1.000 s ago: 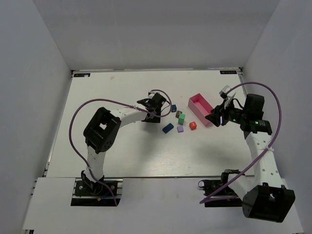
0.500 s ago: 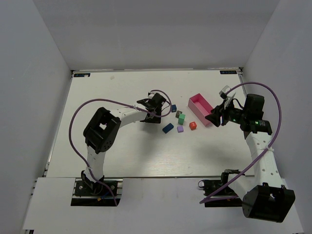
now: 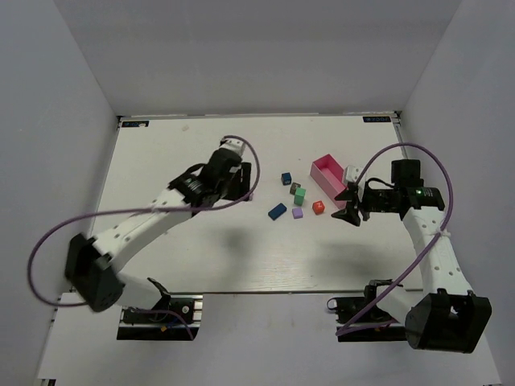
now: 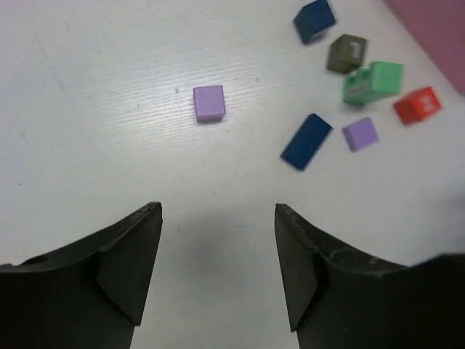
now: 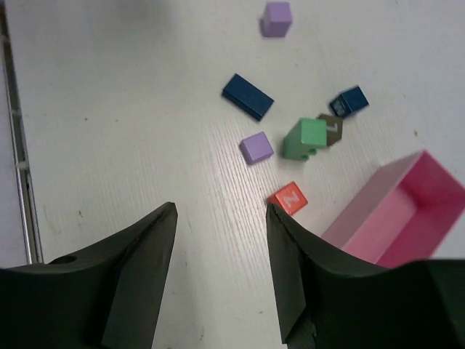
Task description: Build the wood block tower
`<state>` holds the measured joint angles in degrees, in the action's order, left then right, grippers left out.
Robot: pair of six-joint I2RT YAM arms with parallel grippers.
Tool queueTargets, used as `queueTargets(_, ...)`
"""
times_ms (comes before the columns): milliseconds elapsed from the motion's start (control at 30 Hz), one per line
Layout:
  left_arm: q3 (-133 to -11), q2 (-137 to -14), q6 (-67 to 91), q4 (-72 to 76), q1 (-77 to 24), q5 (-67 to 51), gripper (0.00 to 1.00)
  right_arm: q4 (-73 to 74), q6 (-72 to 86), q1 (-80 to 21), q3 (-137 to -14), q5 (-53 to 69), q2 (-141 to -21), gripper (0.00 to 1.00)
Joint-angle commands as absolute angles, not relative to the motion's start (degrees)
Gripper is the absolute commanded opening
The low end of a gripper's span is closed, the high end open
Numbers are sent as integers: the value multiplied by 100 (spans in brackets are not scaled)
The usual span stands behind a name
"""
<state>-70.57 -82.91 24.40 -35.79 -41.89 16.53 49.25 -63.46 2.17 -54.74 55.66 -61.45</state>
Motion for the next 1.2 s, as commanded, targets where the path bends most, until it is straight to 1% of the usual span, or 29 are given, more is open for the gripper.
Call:
queueTargets(0,-6277,-7016,1741,-3323,-4228,1090,72,5635,-8154,-191,-5617,5749,-6082,58)
queueTargets(33,-5988,-6779,1645,-3270,-4175,1038,72,5512,-8078,-254,-5590,5626,-6091,58)
queueTargets(67,-5864,-6402,1513,-3209,-4175,863,71,5076,-7921,-342,-5572,5555,-6134,58)
queueTargets(100,-5758,-6242,1286,-3208,-4175,861,71,4941,-7754,-595,-5564,5363,-6161,58)
queueTargets(167,-5520,-5986,1161,-3208,-4175,861,71,4554,-7464,-755,-5546,5029,-6345,58)
queueTargets(233,-5388,-5732,1020,-3208,-4113,948,80,4177,-7192,-1168,-5625,4835,-6634,58)
queueTargets(300,-5327,-5599,967,-3208,-4113,1107,84,3843,-7023,-1554,-5721,4483,-6802,58)
queueTargets(400,-5265,-5353,817,-3270,-4113,1335,85,3526,-6856,-1924,-5906,4053,-7372,60)
queueTargets(433,-5160,-5283,756,-3270,-4113,1484,87,3455,-6890,-2142,-5985,3860,-7461,61)
queueTargets(500,-5054,-5046,756,-3270,-4061,1599,87,3262,-7004,-2267,-6029,3509,-7804,61)
queueTargets(600,-4870,-4835,703,-3270,-4061,1740,87,2997,-7171,-2469,-6178,3349,-8146,61)
queueTargets(633,-4869,-4695,703,-3270,-4061,1740,87,2910,-7189,-2496,-6248,3314,-8208,59)
queueTargets(667,-4869,-4641,703,-3270,-4061,1740,88,2900,-7268,-2574,-6284,3305,-8339,59)
queueTargets(733,-4816,-4554,703,-3270,-4061,1854,88,2927,-7452,-2680,-6407,3331,-8629,55)
queueTargets(767,-4816,-4492,703,-3270,-4061,1854,88,2935,-7575,-2802,-6425,3253,-8718,55)
queueTargets(900,-4816,-4298,756,-3322,-4061,2039,88,3119,-8189,-3023,-6731,3068,-9410,44)
queueTargets(933,-4755,-4298,756,-3322,-4061,2039,88,3164,-8374,-3041,-6793,2972,-9517,43)
queueTargets(967,-4755,-4220,756,-3322,-4061,2100,88,3312,-8446,-3102,-6959,2945,-9614,43)
queueTargets(1000,-4755,-4219,808,-3322,-4061,2101,89,3505,-8629,-3137,-7057,2944,-9833,40)
queueTargets(1067,-4693,-4061,809,-3322,-4061,2153,89,3673,-8666,-3225,-7477,2962,-10133,40)
queueTargets(1167,-4641,-3921,809,-3322,-4061,2215,91,3867,-8728,-3331,-7725,2796,-10493,40)
